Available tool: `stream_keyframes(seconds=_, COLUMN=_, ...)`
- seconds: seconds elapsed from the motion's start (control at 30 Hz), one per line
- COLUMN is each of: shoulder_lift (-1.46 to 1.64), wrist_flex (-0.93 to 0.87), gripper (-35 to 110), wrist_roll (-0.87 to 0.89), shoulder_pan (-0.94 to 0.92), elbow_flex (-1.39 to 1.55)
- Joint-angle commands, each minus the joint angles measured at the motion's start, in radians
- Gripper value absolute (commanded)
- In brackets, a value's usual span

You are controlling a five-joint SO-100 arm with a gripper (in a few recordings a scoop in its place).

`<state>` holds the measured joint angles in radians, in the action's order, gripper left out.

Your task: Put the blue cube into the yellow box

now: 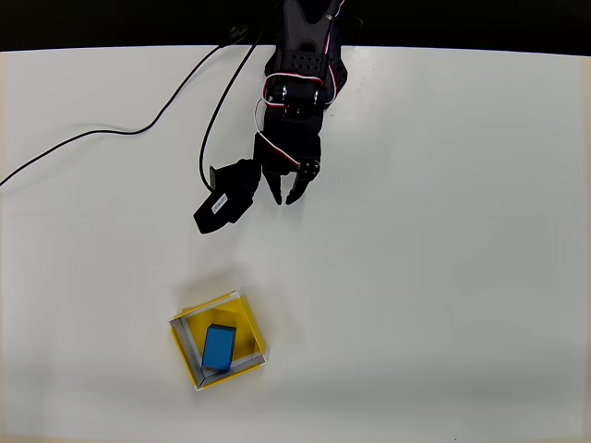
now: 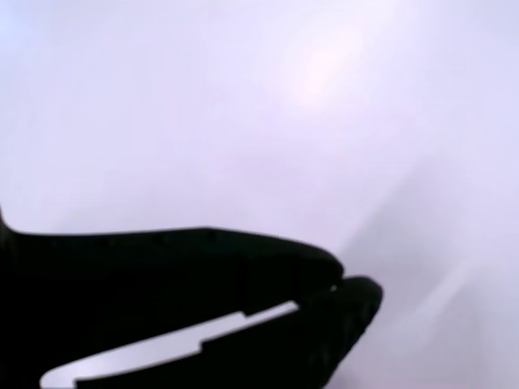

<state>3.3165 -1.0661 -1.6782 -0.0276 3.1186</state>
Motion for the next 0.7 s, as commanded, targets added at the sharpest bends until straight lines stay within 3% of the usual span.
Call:
stream_keyframes(seconds=0.0, shoulder_lift=0.028, wrist_flex=-0.115, gripper=0, wrist_roll=-0.028, shoulder_pan=-0.003, elbow_flex=0.026)
stream_keyframes(seconds=0.13, shoulder_lift=0.028, wrist_flex=-0.276, gripper=0, wrist_roll=-0.06, shoulder_pan=-0.002, elbow_flex=0.026)
stream_keyframes(seconds=0.37, shoulder_lift=0.028, wrist_flex=-0.29, gripper=1, wrist_roll=0.1, shoulder_pan=0.0, elbow_flex=0.026)
stream_keyframes(seconds=0.67, shoulder_lift=0.025, wrist_flex=-0.287, gripper=1, wrist_roll=0.109, shoulder_pan=0.008, elbow_flex=0.026)
